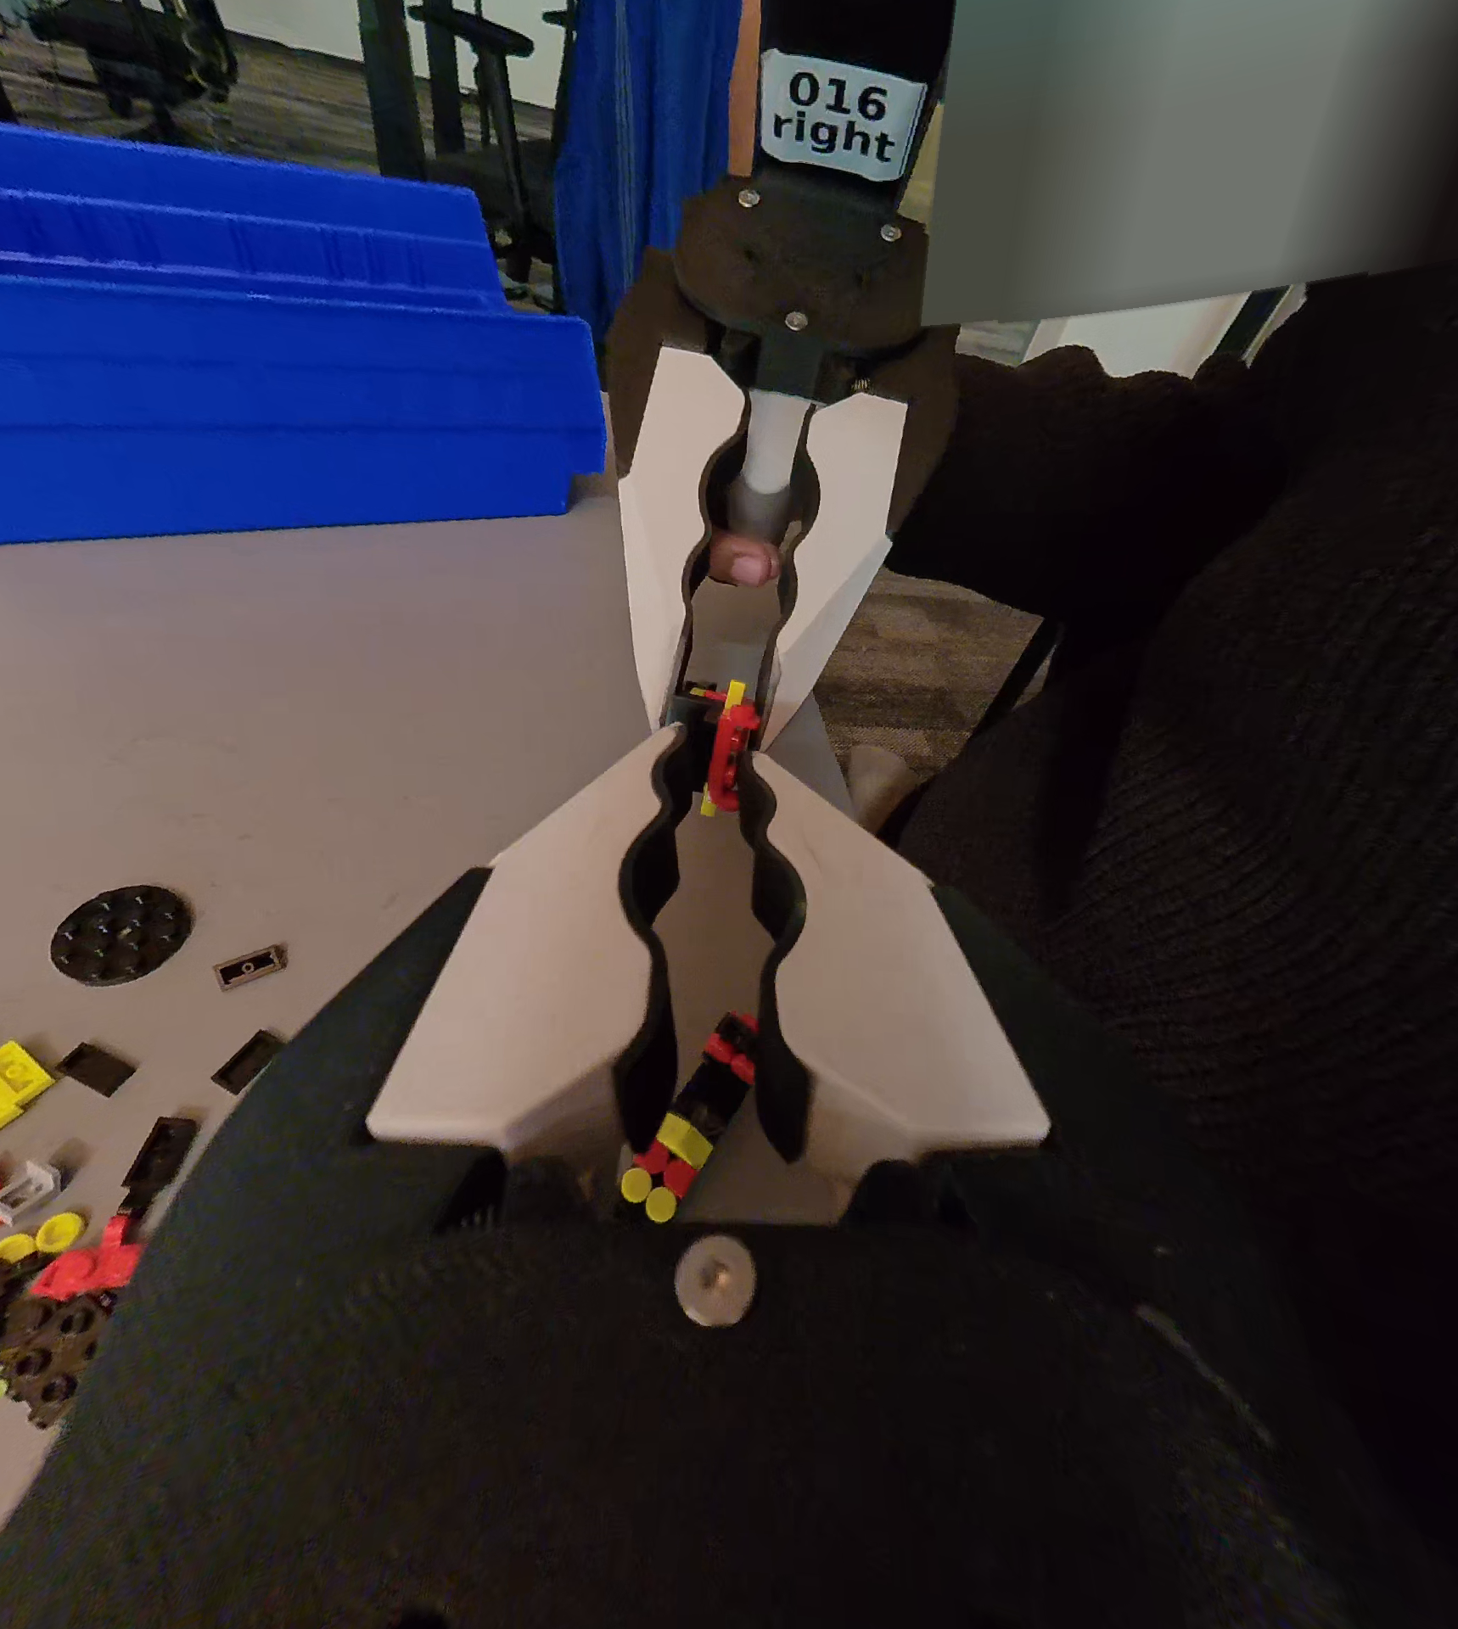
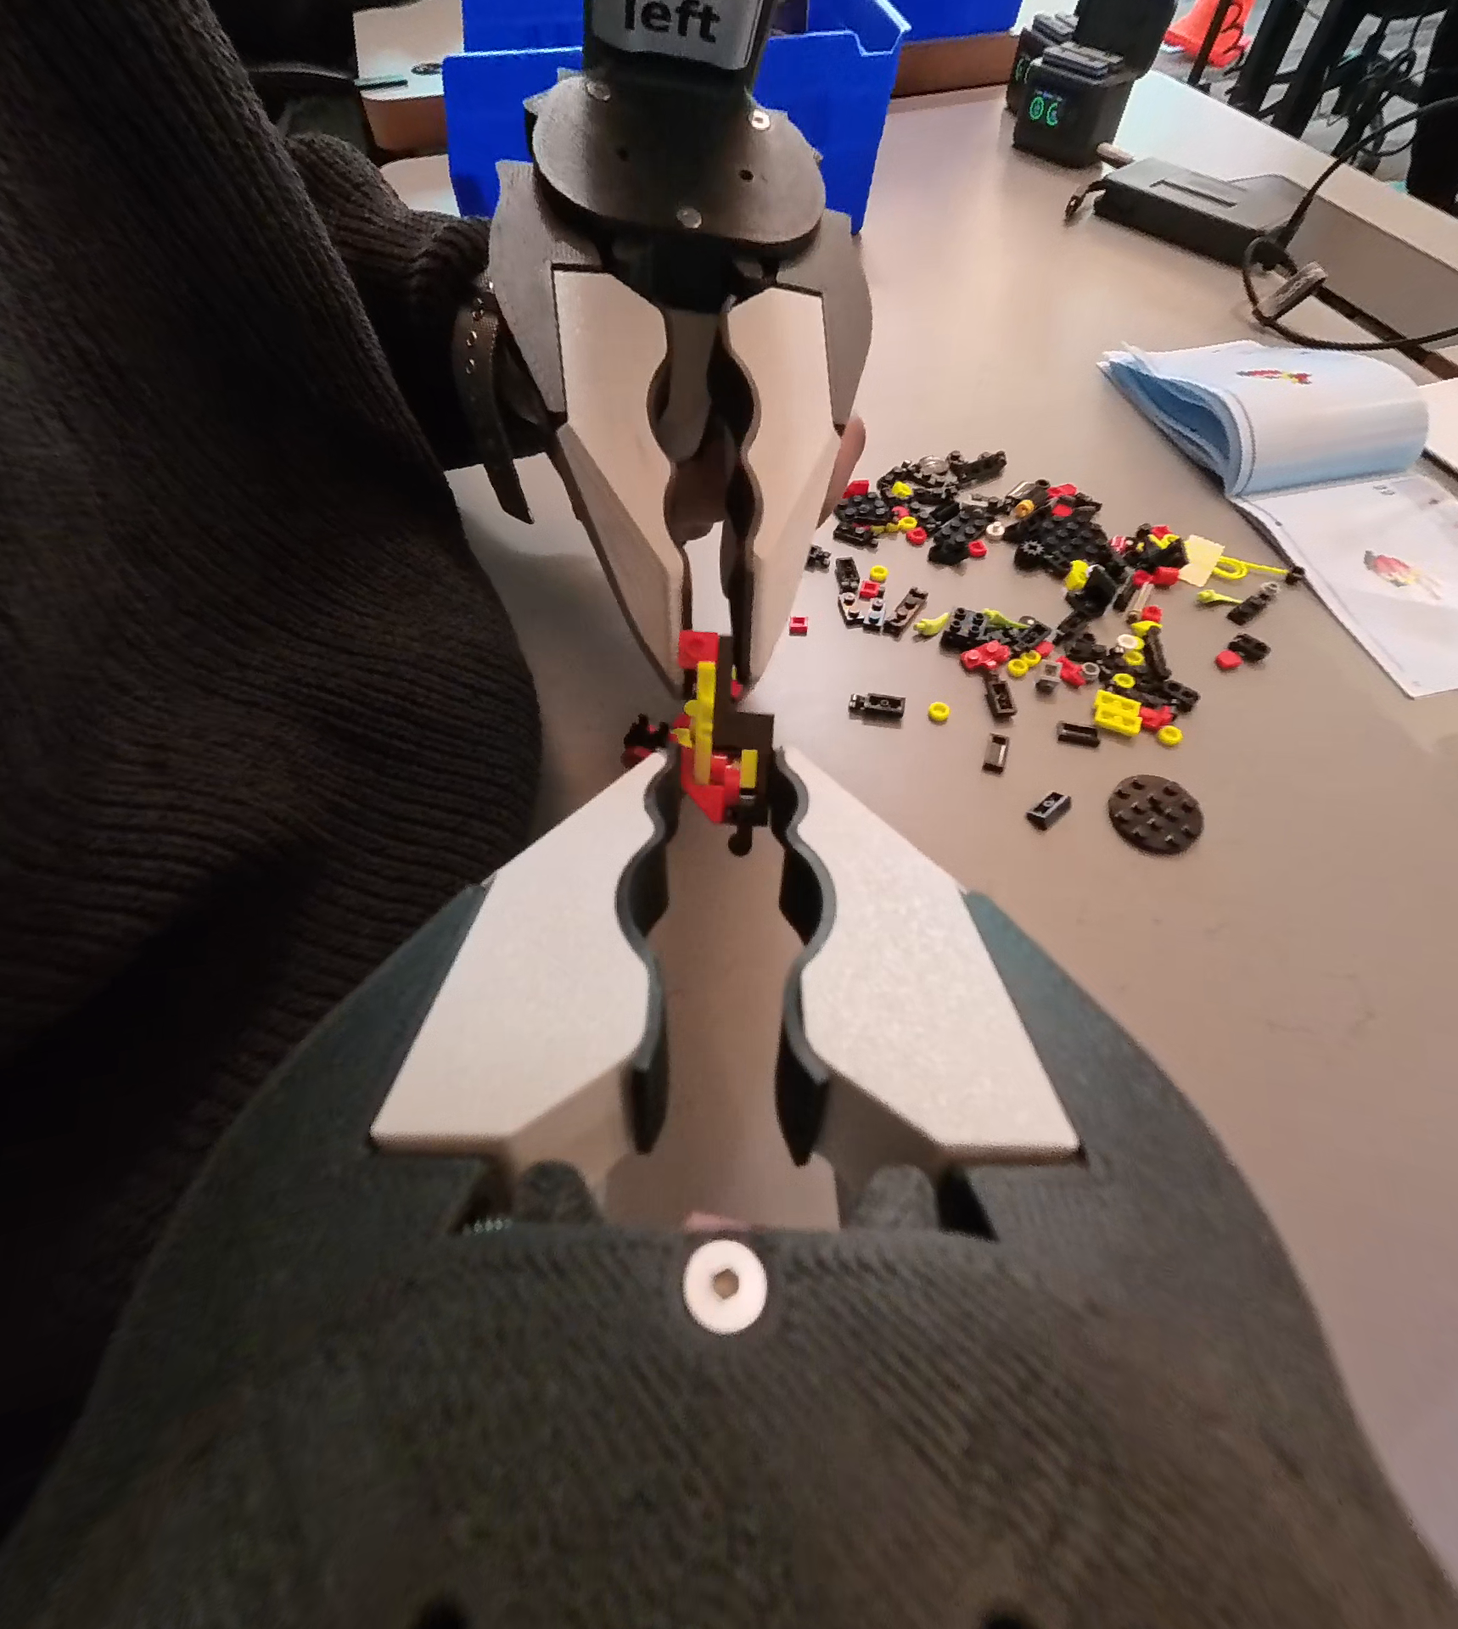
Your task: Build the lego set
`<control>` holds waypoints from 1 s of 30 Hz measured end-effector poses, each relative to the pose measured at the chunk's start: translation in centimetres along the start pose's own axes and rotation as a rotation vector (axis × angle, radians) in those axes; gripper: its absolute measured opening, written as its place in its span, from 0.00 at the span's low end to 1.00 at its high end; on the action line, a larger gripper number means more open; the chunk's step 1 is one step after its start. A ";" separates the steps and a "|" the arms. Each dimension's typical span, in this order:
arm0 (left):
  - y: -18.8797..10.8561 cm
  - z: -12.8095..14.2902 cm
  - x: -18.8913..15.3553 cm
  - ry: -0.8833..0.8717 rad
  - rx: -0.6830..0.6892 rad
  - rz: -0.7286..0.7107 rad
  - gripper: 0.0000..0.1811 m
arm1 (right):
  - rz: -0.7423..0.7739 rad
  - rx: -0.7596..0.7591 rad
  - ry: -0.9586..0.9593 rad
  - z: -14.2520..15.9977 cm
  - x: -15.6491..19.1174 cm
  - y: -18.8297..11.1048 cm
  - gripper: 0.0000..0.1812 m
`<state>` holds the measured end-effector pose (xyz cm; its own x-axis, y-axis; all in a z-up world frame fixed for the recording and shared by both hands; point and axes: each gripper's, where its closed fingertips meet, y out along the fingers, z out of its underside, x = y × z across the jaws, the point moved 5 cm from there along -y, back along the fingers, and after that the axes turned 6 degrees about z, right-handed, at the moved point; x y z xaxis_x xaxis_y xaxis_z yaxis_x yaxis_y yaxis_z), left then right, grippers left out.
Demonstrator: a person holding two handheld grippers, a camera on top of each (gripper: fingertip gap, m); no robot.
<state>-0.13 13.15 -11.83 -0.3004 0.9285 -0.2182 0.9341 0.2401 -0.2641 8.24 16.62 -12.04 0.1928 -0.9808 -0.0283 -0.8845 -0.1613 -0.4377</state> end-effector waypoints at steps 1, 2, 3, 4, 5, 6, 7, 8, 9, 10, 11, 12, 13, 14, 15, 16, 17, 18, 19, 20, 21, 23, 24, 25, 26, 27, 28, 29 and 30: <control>0.0 0.0 0.0 -0.002 0.000 -0.002 0.04 | 0.001 0.001 0.002 0.0 0.0 0.0 0.10; 0.0 0.1 0.1 -0.004 -0.001 -0.004 0.04 | 0.002 0.005 0.003 0.1 -0.1 0.0 0.10; -0.1 0.1 0.1 -0.008 -0.005 -0.004 0.05 | 0.005 0.011 0.004 0.2 -0.1 0.0 0.10; -0.1 0.0 0.2 -0.015 -0.010 -0.002 0.06 | 0.008 0.017 0.005 0.3 -0.2 0.0 0.10; -0.2 0.0 0.2 -0.024 -0.015 0.002 0.07 | 0.008 0.021 0.006 0.4 -0.2 0.1 0.10; -0.3 0.0 0.3 -0.032 -0.019 0.006 0.07 | 0.007 0.022 0.009 0.4 -0.2 0.1 0.10; -0.3 0.0 0.3 -0.038 -0.021 0.007 0.07 | 0.006 0.023 0.011 0.4 -0.2 0.1 0.10; -0.3 0.1 0.4 -0.042 -0.019 0.006 0.07 | 0.005 0.024 0.012 0.5 -0.2 0.1 0.10; -0.3 0.2 0.4 -0.043 -0.015 0.003 0.07 | 0.005 0.025 0.013 0.5 -0.2 0.1 0.10; -0.3 0.3 0.5 -0.044 -0.011 -0.003 0.07 | 0.007 0.028 0.014 0.5 -0.3 0.1 0.10; -0.4 0.4 0.6 -0.048 -0.011 -0.006 0.07 | 0.011 0.032 0.016 0.6 -0.3 0.1 0.10; -0.5 0.5 0.8 -0.058 -0.015 -0.011 0.08 | 0.018 0.037 0.020 0.7 -0.5 0.1 0.10; -0.7 0.6 1.2 -0.074 -0.019 -0.020 0.08 | 0.033 0.043 0.027 0.9 -0.7 0.1 0.10; -1.0 0.7 1.6 -0.093 -0.024 -0.039 0.09 | 0.051 0.051 0.037 1.0 -1.1 0.1 0.10; -1.3 0.9 2.3 -0.116 -0.030 -0.069 0.09 | 0.075 0.053 0.050 1.2 -1.5 0.0 0.10; -1.7 1.1 2.9 -0.141 -0.035 -0.097 0.09 | 0.109 0.053 0.073 1.4 -2.1 -0.2 0.10; -2.0 1.3 3.3 -0.166 -0.038 -0.110 0.09 | 0.147 0.056 0.104 1.7 -2.9 -0.4 0.10; -2.3 1.6 3.7 -0.192 -0.036 -0.121 0.09 | 0.182 0.061 0.143 2.0 -3.7 -0.7 0.10; -2.5 1.8 4.3 -0.218 -0.029 -0.151 0.08 | 0.216 0.068 0.186 2.4 -4.4 -1.0 0.10; -2.6 2.1 4.8 -0.241 -0.018 -0.188 0.07 | 0.240 0.075 0.231 2.9 -5.0 -1.2 0.10; -2.7 2.4 5.2 -0.260 -0.005 -0.221 0.07 | 0.251 0.077 0.273 3.2 -5.5 -1.4 0.10; -2.7 3.0 5.8 -0.284 0.026 -0.270 0.07 | 0.265 0.069 0.355 3.6 -6.1 -1.5 0.10; -2.6 3.2 6.1 -0.294 0.034 -0.290 0.07 | 0.263 0.056 0.389 3.6 -6.2 -1.4 0.10; -2.5 3.3 6.2 -0.307 0.041 -0.307 0.07 | 0.260 0.041 0.411 3.4 -6.3 -1.4 0.10; -2.3 3.5 6.4 -0.320 0.049 -0.322 0.07 | 0.265 0.030 0.427 3.3 -6.3 -1.3 0.10; -2.1 3.6 6.4 -0.326 0.062 -0.332 0.07 | 0.271 0.028 0.439 3.3 -6.3 -1.2 0.10; -1.8 3.8 6.5 -0.326 0.077 -0.342 0.07 | 0.273 0.033 0.449 3.3 -6.3 -1.0 0.10; -1.6 4.0 6.7 -0.328 0.098 -0.357 0.07 | 0.273 0.044 0.459 3.4 -6.2 -0.8 0.10; -1.5 4.2 6.9 -0.334 0.122 -0.379 0.07 | 0.274 0.065 0.470 3.7 -6.1 -0.5 0.10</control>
<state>-4.41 17.99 -16.90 -0.6771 0.6371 -0.3684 0.7245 0.4892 -0.4856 9.09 23.10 -15.00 -0.2646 -0.9315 0.2496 -0.8450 0.0992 -0.5255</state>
